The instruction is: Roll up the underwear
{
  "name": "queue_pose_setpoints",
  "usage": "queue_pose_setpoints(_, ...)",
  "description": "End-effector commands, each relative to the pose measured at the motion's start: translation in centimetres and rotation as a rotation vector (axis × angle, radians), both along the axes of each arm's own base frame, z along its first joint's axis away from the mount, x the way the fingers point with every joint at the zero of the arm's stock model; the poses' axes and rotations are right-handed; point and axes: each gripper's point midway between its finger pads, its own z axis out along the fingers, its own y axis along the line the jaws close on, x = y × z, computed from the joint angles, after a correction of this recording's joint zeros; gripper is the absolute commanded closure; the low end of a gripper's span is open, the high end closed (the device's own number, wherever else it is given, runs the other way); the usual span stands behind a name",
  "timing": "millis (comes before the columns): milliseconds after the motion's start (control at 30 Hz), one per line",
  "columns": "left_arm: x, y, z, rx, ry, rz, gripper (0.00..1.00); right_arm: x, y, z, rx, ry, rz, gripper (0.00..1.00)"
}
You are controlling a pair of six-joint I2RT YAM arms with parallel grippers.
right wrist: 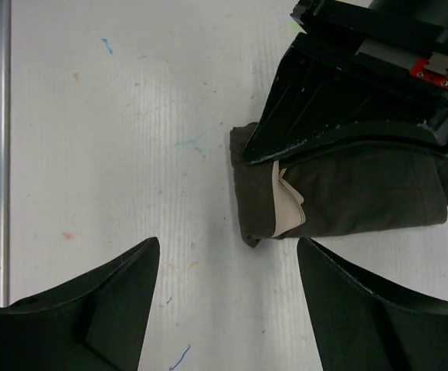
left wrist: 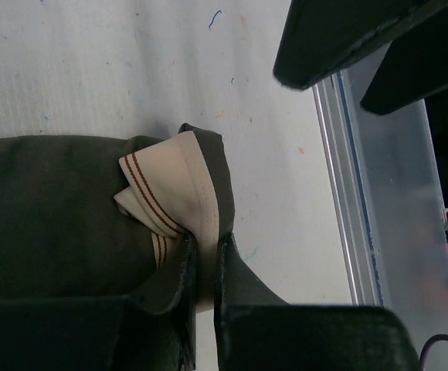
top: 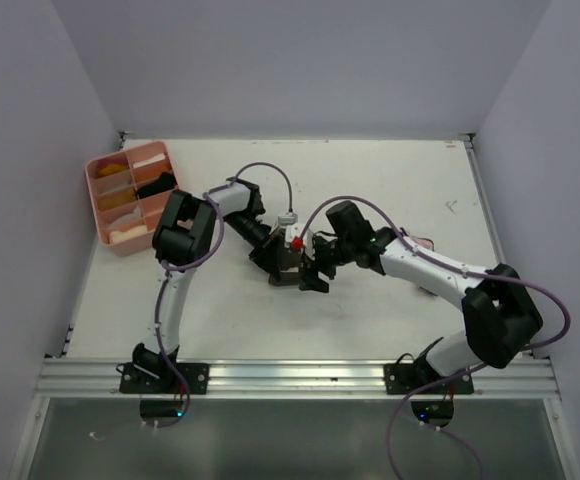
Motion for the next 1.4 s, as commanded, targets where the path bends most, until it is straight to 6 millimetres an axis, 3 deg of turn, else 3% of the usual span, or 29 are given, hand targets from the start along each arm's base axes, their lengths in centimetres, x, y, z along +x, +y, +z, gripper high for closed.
queue_pose_setpoints(0, 0.1, 1.8, -5.2, 0.122, -0.049, -0.079, 1.00, 2.5, 1.4, -0.3, 0.013, -0.173, 0.019, 0.25)
queue_pose_setpoints(133, 0.1, 1.8, -5.3, 0.126, -0.048, -0.080, 1.00, 3.1, 2.7, -1.4, 0.039, -0.233, 0.049, 0.25)
queue_pose_setpoints(433, 0.2, 1.9, -5.4, 0.132, -0.045, -0.077, 1.00, 2.5, 4.6, -3.9, 0.018, -0.258, 0.121, 0.28)
queue_pose_setpoints(833, 0.1, 1.9, -5.4, 0.131, -0.042, -0.072, 1.00, 1.4, 4.1, -7.5, -0.030, -0.195, 0.162, 0.64)
queue_pose_setpoints(867, 0.2, 1.9, -5.2, 0.129, -0.046, -0.073, 0.98, 1.2, 4.1, -8.0, -0.039, -0.179, 0.162, 0.72)
queue_pose_setpoints(1033, 0.8, 1.9, -4.8, 0.116, -0.076, -0.017, 0.86, 0.0, 4.0, -9.9, -0.097, -0.037, 0.191, 0.92)
queue_pose_setpoints(1067, 1.1, 1.9, -4.2, 0.116, -0.092, -0.004, 0.82, -0.1, 4.0, -10.1, -0.098, -0.022, 0.189, 0.99)
queue_pose_setpoints(1233, 3.4, 1.7, -1.3, 0.088, -0.167, 0.087, 0.64, -0.9, 4.3, -10.7, -0.091, 0.106, 0.172, 1.00)
queue_pose_setpoints(1367, 6.8, 2.8, 3.5, 0.057, -0.334, 0.209, 0.56, -1.2, 4.3, -10.8, -0.087, 0.177, 0.170, 1.00)
